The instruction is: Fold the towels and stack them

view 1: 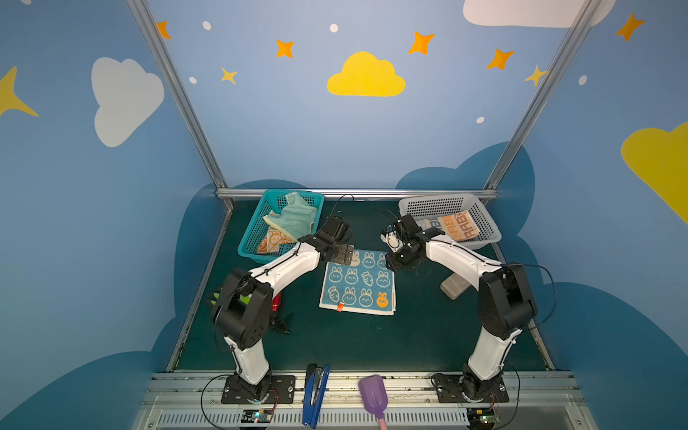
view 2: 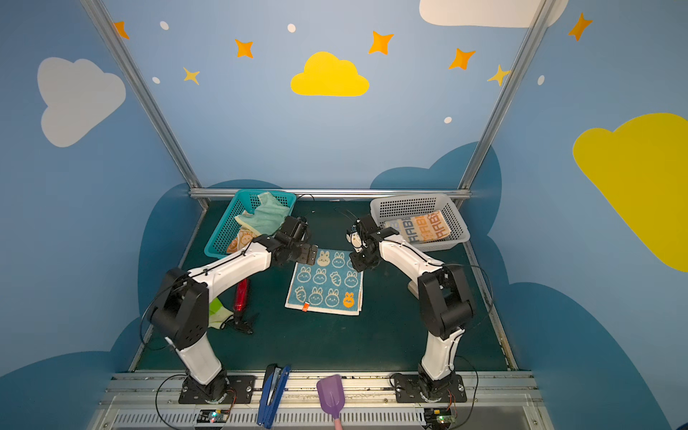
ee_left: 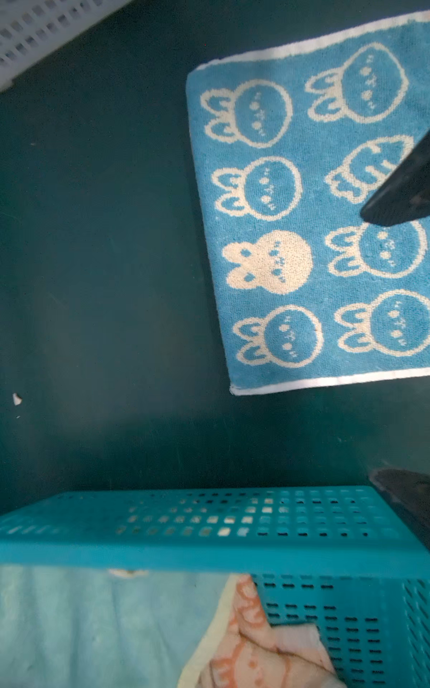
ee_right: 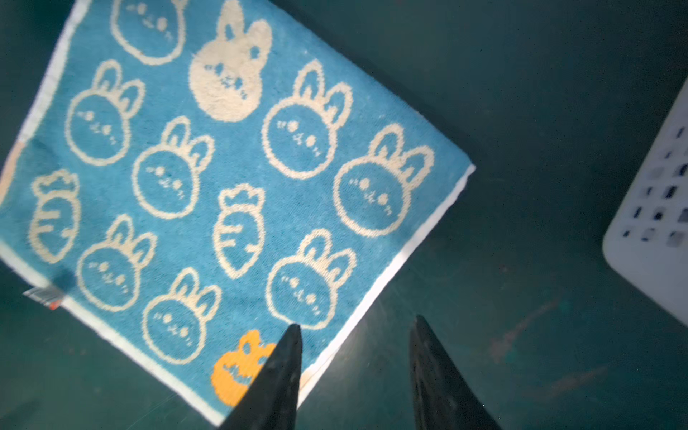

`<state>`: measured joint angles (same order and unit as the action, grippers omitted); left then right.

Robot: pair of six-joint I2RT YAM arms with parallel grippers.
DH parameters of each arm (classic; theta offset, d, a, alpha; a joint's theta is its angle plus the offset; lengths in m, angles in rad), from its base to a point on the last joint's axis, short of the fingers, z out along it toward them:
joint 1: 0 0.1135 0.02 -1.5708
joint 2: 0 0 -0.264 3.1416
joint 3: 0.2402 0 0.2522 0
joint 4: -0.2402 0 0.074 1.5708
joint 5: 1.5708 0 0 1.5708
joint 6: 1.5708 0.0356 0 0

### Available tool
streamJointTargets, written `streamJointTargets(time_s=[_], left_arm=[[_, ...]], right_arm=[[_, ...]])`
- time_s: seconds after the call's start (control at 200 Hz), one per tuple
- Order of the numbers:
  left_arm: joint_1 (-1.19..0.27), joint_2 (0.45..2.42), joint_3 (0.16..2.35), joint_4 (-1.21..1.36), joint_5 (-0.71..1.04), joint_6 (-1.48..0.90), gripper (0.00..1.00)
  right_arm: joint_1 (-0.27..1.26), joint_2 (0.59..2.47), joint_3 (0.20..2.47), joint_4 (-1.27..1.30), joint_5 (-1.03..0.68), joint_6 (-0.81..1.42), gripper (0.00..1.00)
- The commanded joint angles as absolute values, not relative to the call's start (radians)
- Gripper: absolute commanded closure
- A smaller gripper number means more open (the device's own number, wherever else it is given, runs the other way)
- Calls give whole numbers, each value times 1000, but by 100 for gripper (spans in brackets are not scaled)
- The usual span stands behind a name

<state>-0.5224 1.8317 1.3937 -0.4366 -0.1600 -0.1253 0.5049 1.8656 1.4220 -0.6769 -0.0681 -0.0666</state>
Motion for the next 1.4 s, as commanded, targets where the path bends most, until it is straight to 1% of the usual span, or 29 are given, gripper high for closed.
streamJointTargets(time_s=[0.0,0.155,0.31,0.576,0.781,0.806,0.956,1.071,1.176,1.236,1.292,1.397], left_arm=[[-488,1925,1511,-514,-121,-92,1],[-442,2067,1659,-585,-95,-98,4],[-421,2159,1743,-640,-97,-80,8],[-406,2225,1788,-667,-104,1,11],[-389,2259,1811,-669,-80,38,13],[-387,2262,1813,-669,-74,42,13],[-384,2276,1820,-664,-42,65,15],[-384,2296,1839,-680,-27,67,18],[-384,2316,1851,-701,-20,68,22],[-381,2324,1859,-717,-13,65,26],[-384,2330,1861,-724,-2,64,27],[-383,2340,1871,-737,5,59,36]], right_arm=[[488,1925,1515,-733,-62,-114,56],[470,2036,1653,-783,-41,-142,56],[466,2151,1787,-837,-1,-207,56],[442,2278,1914,-884,19,-290,56],[421,2326,1961,-918,3,-299,57],[419,2333,1965,-922,3,-333,57],[414,2356,1982,-949,-16,-358,57],[414,2364,1983,-958,-26,-368,59],[414,2369,1983,-973,-42,-376,62],[414,2374,1983,-980,-47,-380,63],[416,2377,1983,-985,-52,-387,63],[418,2388,1991,-994,-67,-398,66]])
